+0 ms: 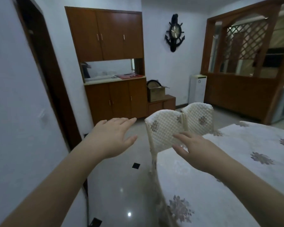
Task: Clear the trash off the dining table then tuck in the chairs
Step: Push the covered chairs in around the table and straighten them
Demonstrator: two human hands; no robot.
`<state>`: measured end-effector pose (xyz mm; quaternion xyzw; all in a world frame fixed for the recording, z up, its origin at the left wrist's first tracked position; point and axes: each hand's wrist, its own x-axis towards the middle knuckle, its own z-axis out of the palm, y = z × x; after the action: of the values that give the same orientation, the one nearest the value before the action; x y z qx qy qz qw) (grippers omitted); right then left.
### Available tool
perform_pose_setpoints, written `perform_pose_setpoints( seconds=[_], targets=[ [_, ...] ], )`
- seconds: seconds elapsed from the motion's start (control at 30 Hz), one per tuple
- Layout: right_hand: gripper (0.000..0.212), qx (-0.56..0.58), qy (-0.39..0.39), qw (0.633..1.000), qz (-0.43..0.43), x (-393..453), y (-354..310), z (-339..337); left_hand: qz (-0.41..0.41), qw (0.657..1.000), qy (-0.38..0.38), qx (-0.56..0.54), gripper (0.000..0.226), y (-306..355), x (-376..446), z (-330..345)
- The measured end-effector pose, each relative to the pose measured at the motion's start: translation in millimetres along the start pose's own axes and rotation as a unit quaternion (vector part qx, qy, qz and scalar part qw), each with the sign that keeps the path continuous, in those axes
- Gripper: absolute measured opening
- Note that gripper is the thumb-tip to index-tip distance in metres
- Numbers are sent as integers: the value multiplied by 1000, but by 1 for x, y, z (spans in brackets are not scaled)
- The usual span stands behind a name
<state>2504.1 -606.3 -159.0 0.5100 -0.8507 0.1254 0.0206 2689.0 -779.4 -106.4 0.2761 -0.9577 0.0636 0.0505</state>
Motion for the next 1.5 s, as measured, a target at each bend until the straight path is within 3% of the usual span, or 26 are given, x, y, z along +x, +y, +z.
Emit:
perform_pose_setpoints(
  seconds=[0.13,0.23,0.3,0.53,0.77,0.9,1.17,1.5],
  targets=[
    [55,-11,-13,999,-34,57,1,-7,-36,998,24,42,62,-28,42,-7],
    [54,76,-46,995,-44,109,7,-19,-52,996,52,54,62,-44,73,-18],
    [54,101,-23,993,-55,146,8,-28,-59,995,68,51,62,-57,93,-27],
    [59,42,-24,993,-107,257,-23,-25,-115,988,101,37,60,-110,138,-15],
    [58,-26,52,983,-176,365,-78,0,-153,981,116,34,58,-199,193,5],
    [54,-43,87,972,-212,423,-121,17,-161,975,142,47,78,-252,226,13],
    [59,-64,136,967,-206,531,-173,42,-174,968,176,38,89,-331,318,37],
    [69,-107,172,972,-122,680,-118,84,-140,971,191,38,75,-386,488,93]
  ],
)
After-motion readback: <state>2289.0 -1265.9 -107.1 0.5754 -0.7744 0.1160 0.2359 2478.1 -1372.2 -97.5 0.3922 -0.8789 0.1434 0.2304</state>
